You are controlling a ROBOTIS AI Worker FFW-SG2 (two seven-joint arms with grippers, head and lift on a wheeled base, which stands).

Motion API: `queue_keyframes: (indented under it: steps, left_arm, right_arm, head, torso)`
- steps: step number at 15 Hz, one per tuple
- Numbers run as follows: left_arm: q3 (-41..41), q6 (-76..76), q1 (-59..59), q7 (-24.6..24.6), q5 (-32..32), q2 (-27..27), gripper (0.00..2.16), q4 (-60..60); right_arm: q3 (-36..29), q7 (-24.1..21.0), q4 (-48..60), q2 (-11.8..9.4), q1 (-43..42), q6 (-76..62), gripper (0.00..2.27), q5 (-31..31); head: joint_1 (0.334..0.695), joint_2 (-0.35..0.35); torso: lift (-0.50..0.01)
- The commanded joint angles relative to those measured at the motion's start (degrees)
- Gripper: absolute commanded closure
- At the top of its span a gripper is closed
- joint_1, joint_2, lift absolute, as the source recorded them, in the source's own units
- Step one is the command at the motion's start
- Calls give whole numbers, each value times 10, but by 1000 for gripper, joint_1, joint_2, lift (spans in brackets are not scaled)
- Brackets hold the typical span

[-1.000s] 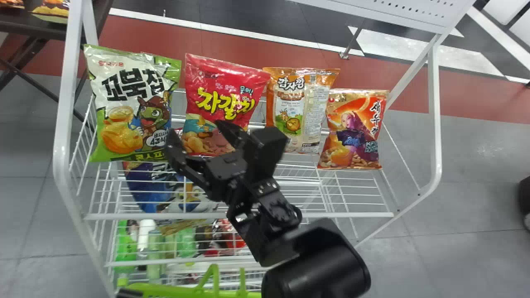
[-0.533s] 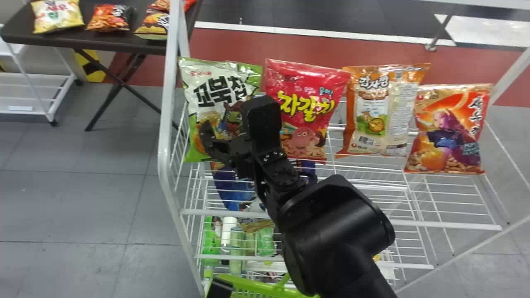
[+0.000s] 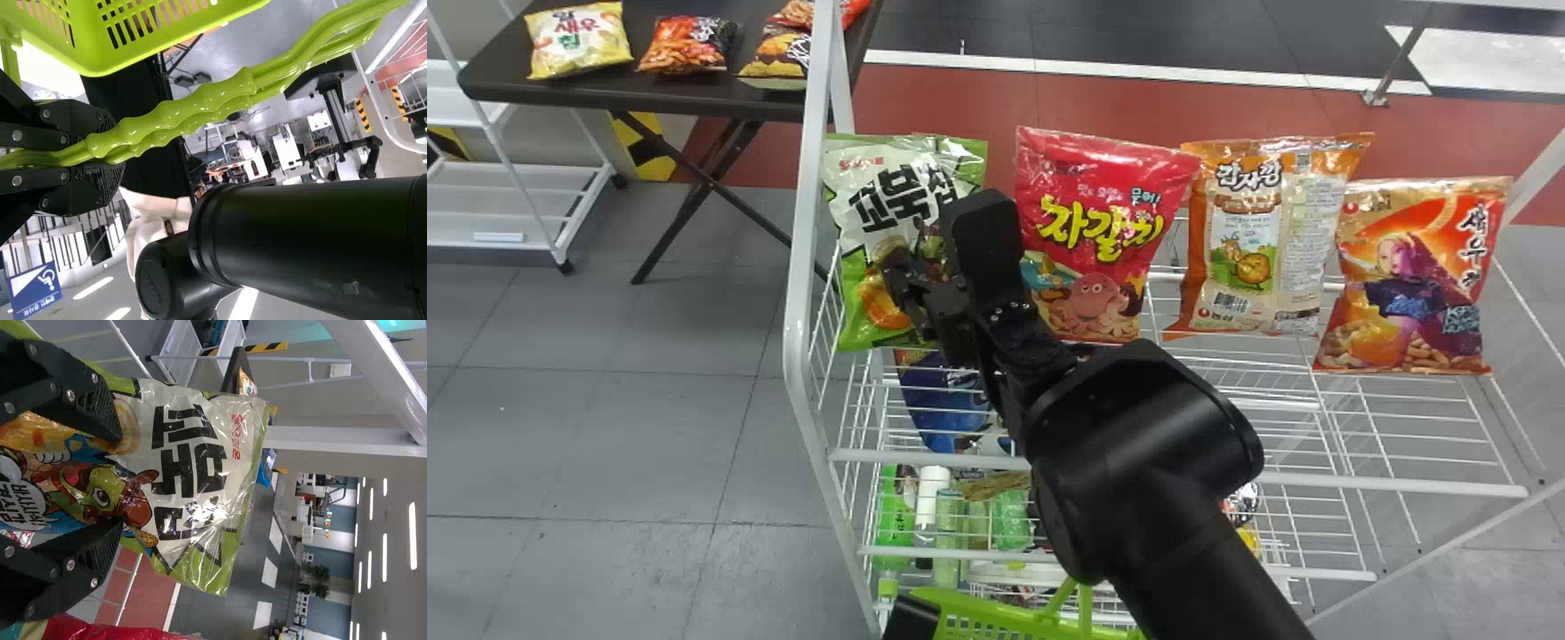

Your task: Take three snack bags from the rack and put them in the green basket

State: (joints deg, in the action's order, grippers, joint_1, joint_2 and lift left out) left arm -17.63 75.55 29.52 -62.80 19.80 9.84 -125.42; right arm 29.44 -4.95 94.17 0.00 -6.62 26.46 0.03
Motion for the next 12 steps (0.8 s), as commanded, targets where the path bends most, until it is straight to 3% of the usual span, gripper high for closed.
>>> queue_keyframes:
  steps: [1,6,10,12]
  left_arm:
    - [0,0,-1,0,0,0,1548,0]
    - [-2,0,-2,1,-1,0,1548,-2]
    - [15,0,-9,4,1,-5,1548,5]
    - [16,0,-12,7,1,-6,1548,6]
  right_arm:
    - [2,1,33,1,28,-26,2233,9]
    - [-8,8,138,1,91,11,2236,7]
    - [-50,2,321,-64,194,88,2236,1]
    - [-95,0,417,-106,258,129,2236,-13]
  head:
    - [695,-53]
    - [695,-44]
    - [695,-63]
    - [695,-140]
  torso:
    - [-6]
    - [-6]
    - [-6]
    - [-6]
